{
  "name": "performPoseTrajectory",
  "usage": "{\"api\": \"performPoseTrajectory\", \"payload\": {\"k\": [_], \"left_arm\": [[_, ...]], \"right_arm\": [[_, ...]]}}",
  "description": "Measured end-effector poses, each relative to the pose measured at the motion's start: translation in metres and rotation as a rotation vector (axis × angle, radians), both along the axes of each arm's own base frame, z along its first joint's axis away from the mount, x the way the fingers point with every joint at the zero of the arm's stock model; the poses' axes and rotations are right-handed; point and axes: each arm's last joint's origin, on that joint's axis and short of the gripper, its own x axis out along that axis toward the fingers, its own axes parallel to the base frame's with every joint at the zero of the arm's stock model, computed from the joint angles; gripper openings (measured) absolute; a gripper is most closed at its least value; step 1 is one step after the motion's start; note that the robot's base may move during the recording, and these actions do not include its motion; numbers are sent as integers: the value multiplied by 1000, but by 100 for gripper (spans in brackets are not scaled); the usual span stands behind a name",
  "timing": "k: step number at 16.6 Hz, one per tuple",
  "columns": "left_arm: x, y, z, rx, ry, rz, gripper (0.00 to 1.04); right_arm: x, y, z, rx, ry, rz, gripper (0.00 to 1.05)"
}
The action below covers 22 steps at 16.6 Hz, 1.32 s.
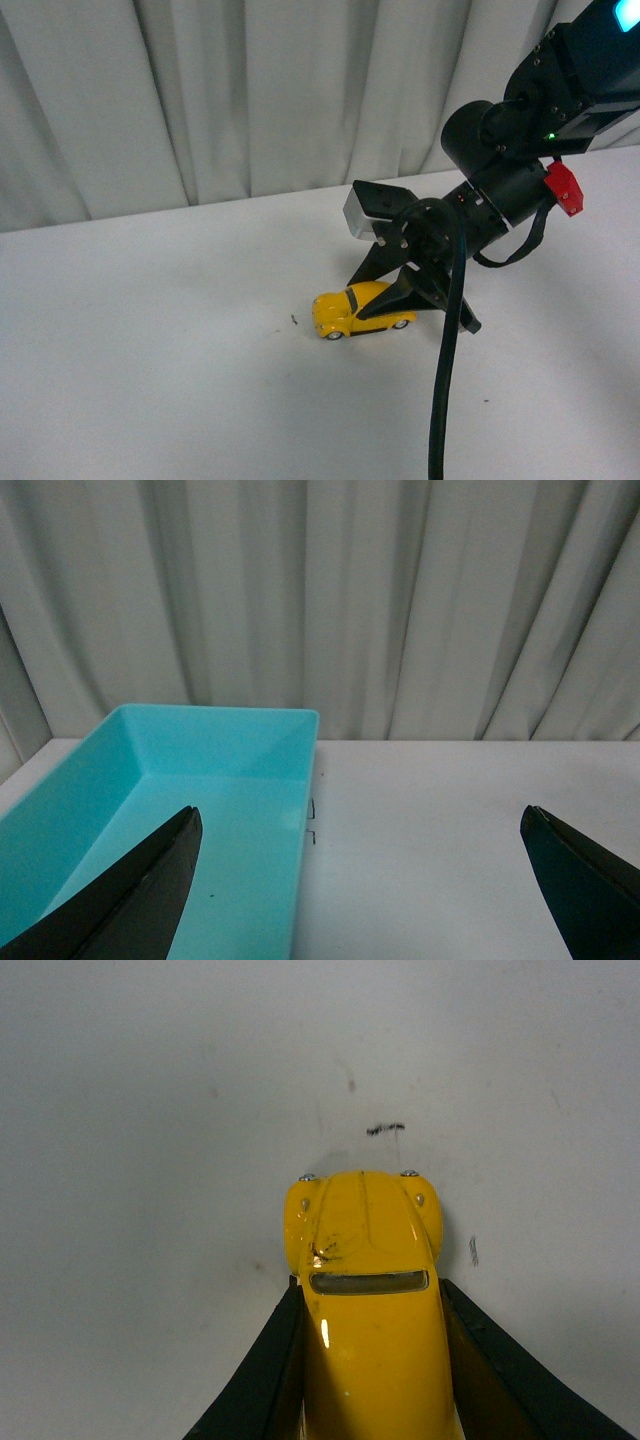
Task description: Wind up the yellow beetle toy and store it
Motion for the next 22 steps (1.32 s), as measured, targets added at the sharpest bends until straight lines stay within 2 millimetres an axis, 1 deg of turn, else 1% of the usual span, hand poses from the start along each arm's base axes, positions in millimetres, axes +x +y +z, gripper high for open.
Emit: {"api": "performPoseTrajectory", "payload": {"k": [2, 3, 5, 7, 8, 10, 12, 13, 15, 16, 17, 19, 21, 22], "left_arm": [[0, 0, 0, 0, 0, 0, 98], [0, 0, 0, 0, 0, 0, 98], [0, 0, 0, 0, 0, 0, 98], [0, 0, 0, 0, 0, 0, 98], [0, 0, 0, 0, 0, 0, 98], [0, 0, 0, 0, 0, 0, 98], [0, 0, 0, 0, 0, 0, 98], [0, 0, 0, 0, 0, 0, 98], [0, 0, 0, 0, 0, 0, 98], [0, 0, 0, 0, 0, 0, 98], [0, 0, 0, 0, 0, 0, 98], [0, 0, 0, 0, 0, 0, 98], [0, 0, 0, 0, 0, 0, 98], [0, 0, 0, 0, 0, 0, 98]], "right_arm": [[-15, -28, -2, -1, -2, -27, 34], [-21, -37, -3, -2, -2, -36, 34], [-41, -57, -5, -3, 2, -42, 34], [-52, -73, -6, -2, 9, -73, 34], [-57, -80, -6, 1, 19, -89, 34], [-60, -88, -6, 4, 30, -108, 34], [-60, -90, -5, 6, 40, -111, 34], [-59, -91, -5, 5, 45, -108, 37], [-59, -92, -8, -33, 58, -106, 52], [-62, -92, -15, -59, 88, -103, 60], [-66, -94, -20, -27, 102, -107, 67], [-66, -94, -20, -26, 94, -107, 79], [-66, -97, -21, -29, 87, -111, 97], [-66, -97, -20, -31, 82, -112, 100]]}}
